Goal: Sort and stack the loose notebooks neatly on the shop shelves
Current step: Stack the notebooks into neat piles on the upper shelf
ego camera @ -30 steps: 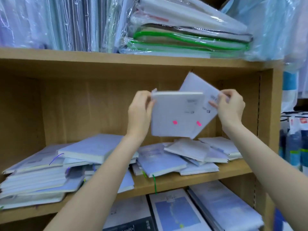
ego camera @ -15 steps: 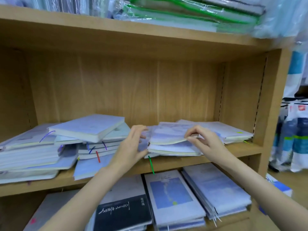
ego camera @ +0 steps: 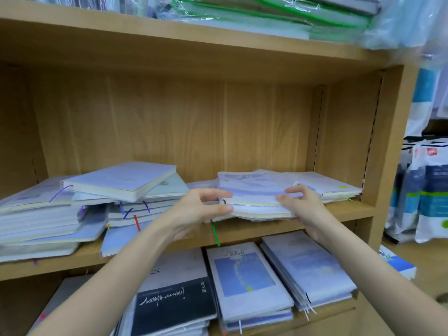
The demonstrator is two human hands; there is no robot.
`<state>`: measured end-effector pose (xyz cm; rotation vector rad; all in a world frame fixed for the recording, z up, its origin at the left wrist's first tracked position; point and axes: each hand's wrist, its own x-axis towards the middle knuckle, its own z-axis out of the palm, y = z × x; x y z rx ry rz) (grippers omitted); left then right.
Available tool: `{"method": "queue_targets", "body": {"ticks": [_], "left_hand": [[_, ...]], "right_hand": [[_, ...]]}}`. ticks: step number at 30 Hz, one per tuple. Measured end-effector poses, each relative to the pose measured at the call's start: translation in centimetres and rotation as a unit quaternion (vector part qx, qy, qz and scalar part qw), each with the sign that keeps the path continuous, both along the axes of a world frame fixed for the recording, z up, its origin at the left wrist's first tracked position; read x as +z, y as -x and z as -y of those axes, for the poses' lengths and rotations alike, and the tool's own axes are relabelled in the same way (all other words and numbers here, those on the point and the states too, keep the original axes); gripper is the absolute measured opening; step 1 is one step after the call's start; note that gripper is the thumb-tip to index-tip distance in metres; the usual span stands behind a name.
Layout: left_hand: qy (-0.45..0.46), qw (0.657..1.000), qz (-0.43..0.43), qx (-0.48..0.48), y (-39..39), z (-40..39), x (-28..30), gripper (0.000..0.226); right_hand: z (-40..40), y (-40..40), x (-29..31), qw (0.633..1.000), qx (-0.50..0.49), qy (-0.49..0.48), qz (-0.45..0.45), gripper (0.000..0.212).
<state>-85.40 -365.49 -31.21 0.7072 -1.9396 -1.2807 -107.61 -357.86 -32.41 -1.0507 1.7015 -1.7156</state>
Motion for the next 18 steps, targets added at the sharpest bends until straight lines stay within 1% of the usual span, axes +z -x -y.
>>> {"method": "queue_targets", "body": {"ticks": [2, 3, 6, 9, 14, 15, 16, 17, 18], "left_hand": [[0.024, 0.999, -0.026, 0.011, 0.4, -0.2, 0.4, 0.028], [0.044, 0.999, -0.023, 0.012, 0.9, -0.1, 0.8, 0.029], [0.085, 0.996, 0.028, -0.011, 4.0, -0.2, 2.6, 0.033], [0.104, 0.993, 0.043, -0.021, 8.9, 0.3, 4.1, 0.038], [0.152, 0.985, 0.066, -0.038, 17.6, 1.8, 5.5, 0.047], [0.156, 0.983, 0.08, -0.048, 19.2, 2.2, 5.5, 0.051], [0.166, 0.979, 0.106, -0.059, 20.7, 2.5, 5.3, 0.056], [0.189, 0.969, 0.146, -0.062, 21.8, 2.8, 4.9, 0.061], [0.215, 0.954, 0.198, -0.061, 22.9, 3.4, 4.4, 0.064]], "right_hand": [[-0.4, 0.4, 0.4, 1.0, 0.011, 0.019, 0.015, 0.027], [-0.5, 0.9, 0.8, 0.999, 0.014, 0.032, 0.025, 0.027], [-0.7, 3.5, 2.2, 0.995, -0.006, 0.077, 0.063, 0.03], [-0.5, 7.6, 4.0, 0.992, -0.06, 0.099, 0.048, 0.031], [1.5, 16.0, 7.1, 0.982, -0.145, 0.106, -0.06, 0.03], [2.1, 17.8, 7.6, 0.976, -0.17, 0.089, -0.105, 0.03], [2.5, 19.3, 7.8, 0.964, -0.195, 0.046, -0.178, 0.029], [2.8, 20.4, 7.6, 0.94, -0.211, -0.022, -0.269, 0.029], [3.0, 21.3, 7.2, 0.906, -0.215, -0.083, -0.356, 0.029]]}}
